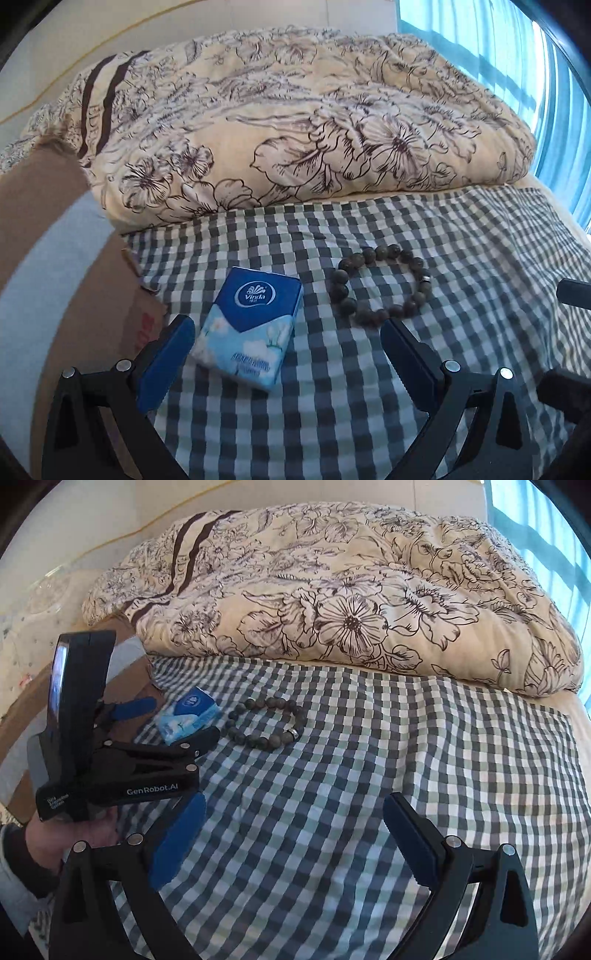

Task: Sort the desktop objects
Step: 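Grasp the blue tissue pack with the left gripper while the right grasps the bead bracelet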

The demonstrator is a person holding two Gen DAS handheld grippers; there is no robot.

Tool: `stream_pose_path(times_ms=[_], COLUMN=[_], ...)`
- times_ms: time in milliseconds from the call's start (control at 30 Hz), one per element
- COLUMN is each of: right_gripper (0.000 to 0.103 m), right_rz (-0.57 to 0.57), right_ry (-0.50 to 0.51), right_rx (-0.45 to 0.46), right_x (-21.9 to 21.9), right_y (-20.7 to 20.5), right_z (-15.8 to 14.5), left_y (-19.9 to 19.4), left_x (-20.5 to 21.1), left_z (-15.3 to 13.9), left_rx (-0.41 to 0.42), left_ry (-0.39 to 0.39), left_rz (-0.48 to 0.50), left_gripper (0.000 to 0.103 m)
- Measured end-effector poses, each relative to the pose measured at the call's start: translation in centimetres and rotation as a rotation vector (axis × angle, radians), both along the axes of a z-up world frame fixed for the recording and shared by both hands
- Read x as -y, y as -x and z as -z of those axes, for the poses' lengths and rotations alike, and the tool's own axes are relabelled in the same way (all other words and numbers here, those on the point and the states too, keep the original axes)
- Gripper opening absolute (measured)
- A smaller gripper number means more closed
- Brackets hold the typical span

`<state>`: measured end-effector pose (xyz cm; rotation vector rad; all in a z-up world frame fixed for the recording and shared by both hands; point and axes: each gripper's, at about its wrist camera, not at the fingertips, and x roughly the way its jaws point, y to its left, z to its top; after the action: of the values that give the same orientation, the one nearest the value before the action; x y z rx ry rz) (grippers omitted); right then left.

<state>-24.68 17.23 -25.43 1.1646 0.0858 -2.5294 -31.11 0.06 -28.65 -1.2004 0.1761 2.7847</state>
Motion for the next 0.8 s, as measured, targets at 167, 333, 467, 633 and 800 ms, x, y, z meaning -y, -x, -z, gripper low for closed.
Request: stream_pose_path(times_ms=[167, 333, 467, 633, 800], right_gripper=[0.097, 0.097, 0.097, 0.097, 0.097], right_rz=[0.017, 0.017, 0.015, -0.005, -0.006], right_ry=[0.025, 0.023, 0.028, 0.023, 0.014], right_rx=[0.007, 0.008, 0.012, 0.012, 0.005], right_x=[-0.2, 0.0, 0.4, 1.2, 2.1], right_y=[0.9, 1.3, 1.7, 2.8, 4.4], right_z=[0.7, 1.1, 1.4, 1.8, 2.4], left_y=[2.2, 1.5, 0.3, -1.4, -3.1], left_x=[0.3, 2.3, 1.3, 1.2, 2.3], left_z=[1.5, 0.8, 0.4, -0.7, -1.5], left_rx=[0.086, 0.050, 0.029, -0.006, -0.025], left_ry=[-0.016, -0.084, -0.050, -0.075, -0.102], left_rz=[-0.011, -0.059, -0.020, -0.023, -0.037], left_gripper=[0.095, 0.047, 0.033, 0.023, 0.015])
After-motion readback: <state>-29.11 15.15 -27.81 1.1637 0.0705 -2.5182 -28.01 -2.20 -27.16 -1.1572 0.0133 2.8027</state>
